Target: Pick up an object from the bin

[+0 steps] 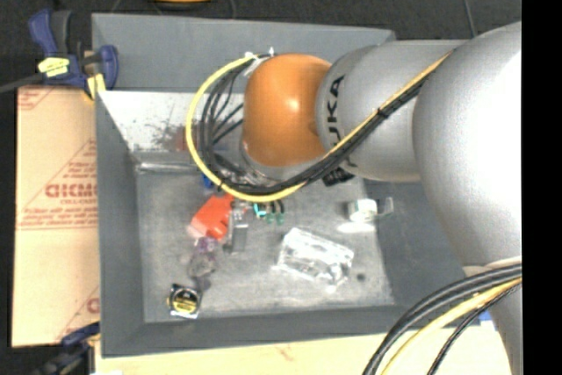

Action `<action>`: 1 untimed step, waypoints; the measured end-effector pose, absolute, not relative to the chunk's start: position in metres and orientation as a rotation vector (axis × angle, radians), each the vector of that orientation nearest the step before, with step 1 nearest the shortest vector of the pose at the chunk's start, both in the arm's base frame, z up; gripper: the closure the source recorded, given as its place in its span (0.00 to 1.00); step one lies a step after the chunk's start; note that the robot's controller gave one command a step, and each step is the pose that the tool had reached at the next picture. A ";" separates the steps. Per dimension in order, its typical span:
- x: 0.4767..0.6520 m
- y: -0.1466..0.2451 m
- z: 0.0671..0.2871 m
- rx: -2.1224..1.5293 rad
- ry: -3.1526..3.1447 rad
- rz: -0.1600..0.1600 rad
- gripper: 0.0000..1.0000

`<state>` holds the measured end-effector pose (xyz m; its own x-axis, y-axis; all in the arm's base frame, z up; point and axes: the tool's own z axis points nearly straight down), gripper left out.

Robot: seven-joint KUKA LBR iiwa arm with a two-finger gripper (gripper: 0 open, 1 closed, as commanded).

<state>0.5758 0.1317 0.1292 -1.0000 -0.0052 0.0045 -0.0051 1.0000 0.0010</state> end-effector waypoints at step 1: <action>0.614 0.150 0.069 0.599 -3.088 0.000 0.00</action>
Offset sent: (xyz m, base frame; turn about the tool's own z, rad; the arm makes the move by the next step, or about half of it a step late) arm 0.0378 0.0190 -0.0586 -0.3787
